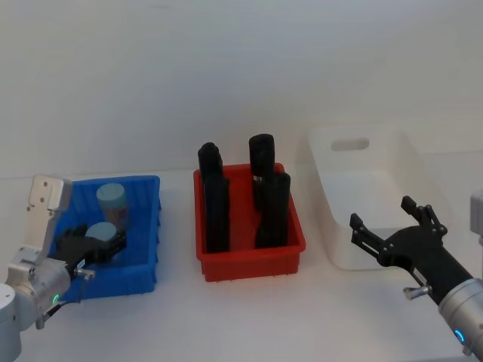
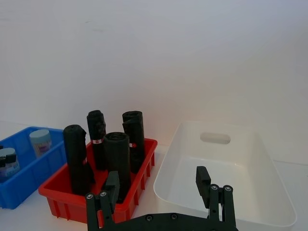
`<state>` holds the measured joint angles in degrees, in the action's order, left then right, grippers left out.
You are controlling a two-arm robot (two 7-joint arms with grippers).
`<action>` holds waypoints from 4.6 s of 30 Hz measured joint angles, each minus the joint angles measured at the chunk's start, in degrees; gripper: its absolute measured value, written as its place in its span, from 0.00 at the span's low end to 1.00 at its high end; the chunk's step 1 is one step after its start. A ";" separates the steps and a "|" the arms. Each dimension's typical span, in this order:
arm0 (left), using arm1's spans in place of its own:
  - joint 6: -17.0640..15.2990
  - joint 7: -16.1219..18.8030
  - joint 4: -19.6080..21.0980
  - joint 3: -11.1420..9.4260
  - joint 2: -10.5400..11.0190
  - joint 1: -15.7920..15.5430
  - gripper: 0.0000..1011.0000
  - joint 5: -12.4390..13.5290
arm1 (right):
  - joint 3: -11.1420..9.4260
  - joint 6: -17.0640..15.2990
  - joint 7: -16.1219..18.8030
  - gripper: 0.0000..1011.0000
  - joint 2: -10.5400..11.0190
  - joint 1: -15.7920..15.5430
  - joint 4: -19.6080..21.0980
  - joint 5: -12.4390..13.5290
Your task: Pick the cotton swabs from the blue box and place them into the white box.
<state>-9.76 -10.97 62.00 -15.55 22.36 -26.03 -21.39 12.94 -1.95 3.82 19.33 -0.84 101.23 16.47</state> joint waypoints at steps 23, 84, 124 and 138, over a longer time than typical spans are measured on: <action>-0.34 -1.76 4.24 0.51 0.67 0.41 0.66 1.32 | 0.00 0.00 0.00 0.99 0.00 0.00 0.00 0.00; -12.64 -37.53 17.42 0.19 2.04 -8.50 0.66 0.78 | 0.01 -0.01 0.24 0.99 -0.04 0.03 0.03 -0.01; -13.33 -39.58 17.03 -0.14 1.72 -9.37 0.66 0.63 | 5.91 -7.21 22.43 0.99 -8.72 13.48 -8.68 -8.31; -13.33 -39.65 17.03 -0.14 1.72 -9.39 0.66 0.64 | 7.47 -7.28 24.34 0.99 -12.35 18.84 -14.56 -11.00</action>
<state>-23.09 -50.62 79.04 -15.69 24.08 -35.42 -20.75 20.41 -9.23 28.16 6.99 18.00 86.67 5.46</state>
